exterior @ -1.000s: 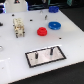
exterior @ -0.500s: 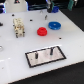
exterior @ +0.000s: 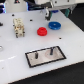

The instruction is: Insert the blue gear onto the right peg, followed by the red gear

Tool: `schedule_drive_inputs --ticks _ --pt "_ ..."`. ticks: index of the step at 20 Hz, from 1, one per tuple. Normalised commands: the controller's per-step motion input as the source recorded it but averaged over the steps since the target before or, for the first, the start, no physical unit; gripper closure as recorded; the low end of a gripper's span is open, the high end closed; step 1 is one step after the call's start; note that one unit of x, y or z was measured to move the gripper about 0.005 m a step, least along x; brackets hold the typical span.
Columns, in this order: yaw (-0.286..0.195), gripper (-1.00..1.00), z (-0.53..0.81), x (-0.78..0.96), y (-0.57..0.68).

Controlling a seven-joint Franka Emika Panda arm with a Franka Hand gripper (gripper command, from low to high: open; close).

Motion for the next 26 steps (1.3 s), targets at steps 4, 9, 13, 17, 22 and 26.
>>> schedule_drive_inputs --ticks 4,9,13,17,22,26 --pt "0.000 -1.00 -0.51 -0.23 0.14" --pt "0.000 -1.00 -0.45 -0.33 0.14" --pt "0.000 -1.00 -0.32 -0.46 0.07" --pt "0.000 1.00 -0.12 -0.22 0.01" --pt "0.000 1.00 -0.08 -0.20 0.00" --pt "0.000 1.00 -0.02 -0.01 0.00"
